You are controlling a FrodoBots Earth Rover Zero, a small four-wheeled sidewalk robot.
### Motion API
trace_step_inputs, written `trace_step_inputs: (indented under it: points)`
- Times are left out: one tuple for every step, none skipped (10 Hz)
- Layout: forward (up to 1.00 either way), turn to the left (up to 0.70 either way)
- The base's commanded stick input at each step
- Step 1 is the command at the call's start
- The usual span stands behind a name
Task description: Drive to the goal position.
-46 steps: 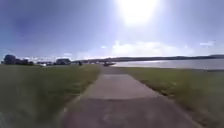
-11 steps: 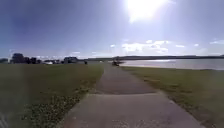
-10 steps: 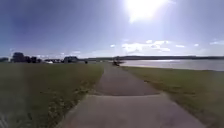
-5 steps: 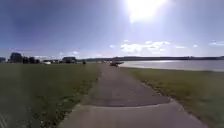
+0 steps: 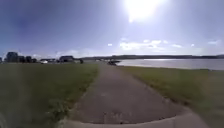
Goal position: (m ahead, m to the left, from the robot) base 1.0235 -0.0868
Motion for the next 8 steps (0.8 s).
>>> trace_step_inputs:
  points:
    - [0.7,0.05]
    - [0.7,0.05]
    - [0.7,0.05]
    - [0.7,0.05]
    - [0.7,0.05]
    - [0.7,0.05]
    - [0.7,0.05]
    - [0.7,0.05]
